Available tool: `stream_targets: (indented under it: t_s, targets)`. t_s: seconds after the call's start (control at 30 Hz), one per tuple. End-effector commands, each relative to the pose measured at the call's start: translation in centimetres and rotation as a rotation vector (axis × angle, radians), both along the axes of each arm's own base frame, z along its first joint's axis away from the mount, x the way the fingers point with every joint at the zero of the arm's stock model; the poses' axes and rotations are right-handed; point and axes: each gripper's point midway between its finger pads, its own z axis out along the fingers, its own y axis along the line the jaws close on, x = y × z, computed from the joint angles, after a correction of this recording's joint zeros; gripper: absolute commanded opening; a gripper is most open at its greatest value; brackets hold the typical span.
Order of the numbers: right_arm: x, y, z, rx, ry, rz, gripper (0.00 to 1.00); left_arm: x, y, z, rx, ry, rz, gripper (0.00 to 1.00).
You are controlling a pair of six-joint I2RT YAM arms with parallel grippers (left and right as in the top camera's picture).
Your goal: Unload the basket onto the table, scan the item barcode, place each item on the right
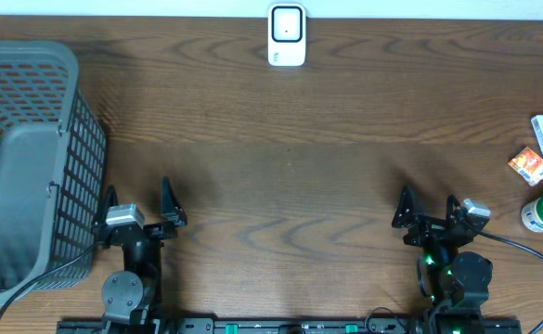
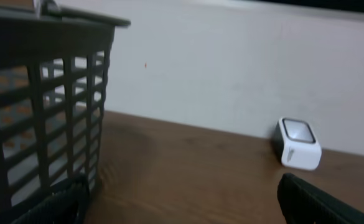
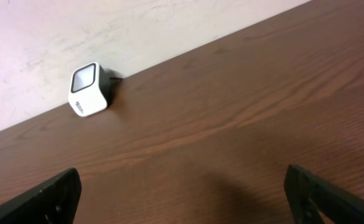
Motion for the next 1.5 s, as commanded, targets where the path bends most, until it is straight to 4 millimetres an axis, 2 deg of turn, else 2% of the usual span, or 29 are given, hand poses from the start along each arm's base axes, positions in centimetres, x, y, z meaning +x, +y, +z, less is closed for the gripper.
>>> stream_targets:
  t_s: [0.0,0.1,0.23,0.57,0.8,0.93,1.0,1.13,1.2,1.47]
  targets:
    - [0.0,-0.4,-0.2,-0.013,0.006,-0.018,0.99,0.1,-0.1,-1.5,0.002,0.059,-0.006,0.96]
    - [0.0,-0.4,-0.2,-0.013,0.006,-0.018,0.99,0.0,-0.1,-3.6,0.016,0.145,-0.005,0.96]
    - [0.0,-0.4,-0.2,-0.013,0.006,-0.018,0.99,-0.1,-0.1,-5.2,0.026,0.21,-0.006,0.96]
    - [0.0,-0.4,0.2,-0.013,-0.011,-0.017,0.99,-0.1,-0.1,-5.3,0.027,0.216,-0.006,0.96]
    - [-0.3,0.3,3.1,-0.011,-0.134,0.009,0.99,-0.1,-0.1,-5.3,0.028,0.216,-0.006,0.96]
    - [-0.4,0.3,2.6,-0.011,-0.116,0.011,0.99,-0.1,0.0,-5.2,0.027,0.21,-0.004,0.96]
    - [-0.4,0.6,2.6,-0.011,-0.116,0.022,0.99,-0.2,0.5,-5.2,0.024,0.211,0.018,0.96]
    - [-0.4,0.8,2.6,-0.01,-0.116,0.032,0.99,-0.5,3.3,-5.1,0.012,0.208,0.133,0.96]
    - [-0.4,0.9,2.6,-0.01,-0.116,0.033,0.99,-0.6,4.0,-5.1,0.009,0.208,0.161,0.96]
    - [-0.4,0.9,2.6,-0.01,-0.115,0.033,0.99,-0.6,4.1,-5.1,0.008,0.209,0.167,0.96]
